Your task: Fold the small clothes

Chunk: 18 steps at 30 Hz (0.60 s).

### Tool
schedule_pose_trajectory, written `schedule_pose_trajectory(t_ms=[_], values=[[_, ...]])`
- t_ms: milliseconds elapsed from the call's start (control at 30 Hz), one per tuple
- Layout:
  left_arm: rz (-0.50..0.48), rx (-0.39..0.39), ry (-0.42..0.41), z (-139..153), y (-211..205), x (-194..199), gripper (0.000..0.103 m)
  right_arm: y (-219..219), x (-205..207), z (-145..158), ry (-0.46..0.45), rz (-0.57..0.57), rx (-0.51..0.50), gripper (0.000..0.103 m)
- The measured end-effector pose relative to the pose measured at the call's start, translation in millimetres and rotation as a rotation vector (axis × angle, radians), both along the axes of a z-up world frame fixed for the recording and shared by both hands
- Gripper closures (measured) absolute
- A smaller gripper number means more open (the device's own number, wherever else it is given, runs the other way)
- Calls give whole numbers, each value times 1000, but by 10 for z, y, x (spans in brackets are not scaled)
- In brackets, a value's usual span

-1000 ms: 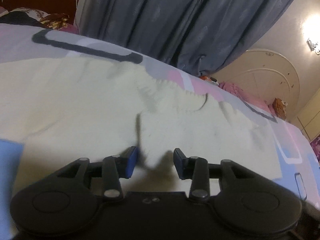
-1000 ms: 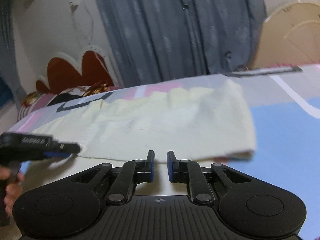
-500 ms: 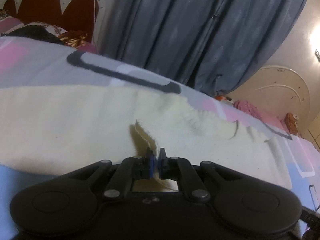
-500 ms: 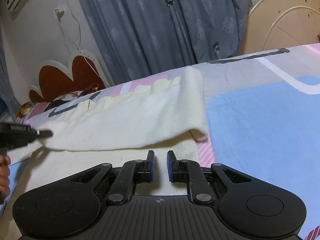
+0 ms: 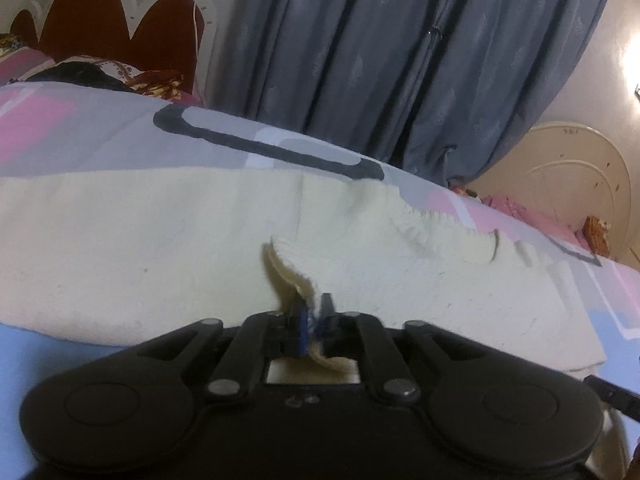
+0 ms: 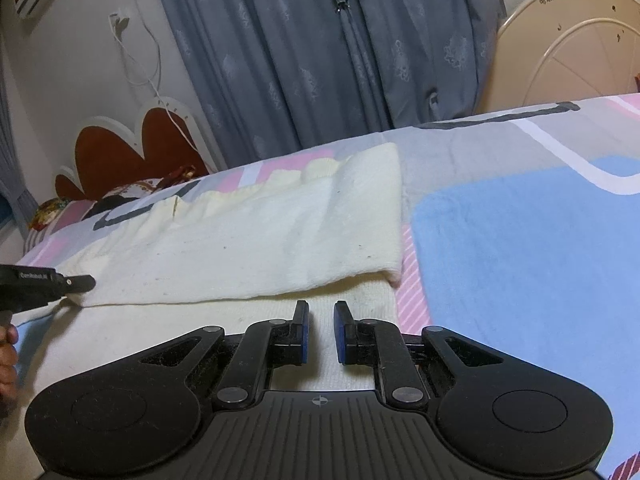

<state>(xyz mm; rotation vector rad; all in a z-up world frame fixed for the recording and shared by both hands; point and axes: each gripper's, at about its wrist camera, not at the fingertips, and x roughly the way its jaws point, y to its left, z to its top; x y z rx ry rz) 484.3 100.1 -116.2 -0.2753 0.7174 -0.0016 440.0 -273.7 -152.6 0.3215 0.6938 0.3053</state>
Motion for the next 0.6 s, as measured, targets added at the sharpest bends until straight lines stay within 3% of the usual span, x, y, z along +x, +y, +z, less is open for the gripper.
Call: schedule_pose_trajectory(t_ms=[67, 100, 133, 233, 333, 433, 467, 500, 600], values=[[34, -1, -18, 46, 47, -47, 76, -38, -25, 44, -7, -13, 8, 89], [70, 32, -46, 108, 52, -105, 58, -76, -63, 93, -32, -30, 17, 89], [92, 78, -95, 182, 24, -190, 52, -127, -101, 155, -65, -46, 29, 89], [-4, 119, -150, 281, -253, -244, 54, -168, -53, 250, -105, -68, 12, 89], [-125, 235, -141, 208, -655, -116, 51, -63, 169, 210, -94, -40, -18, 89], [-125, 234, -50, -53, -611, 82, 51, -11, 360, 50, -48, -9, -97, 92], [-123, 199, -74, -64, -535, 68, 52, -85, 400, -17, -23, -26, -92, 103], [-118, 176, -69, -26, -491, 76, 54, -179, 427, -14, -15, -27, -58, 103], [-104, 190, -97, 44, -525, 128, 51, -207, 507, 122, -57, 6, -92, 103]])
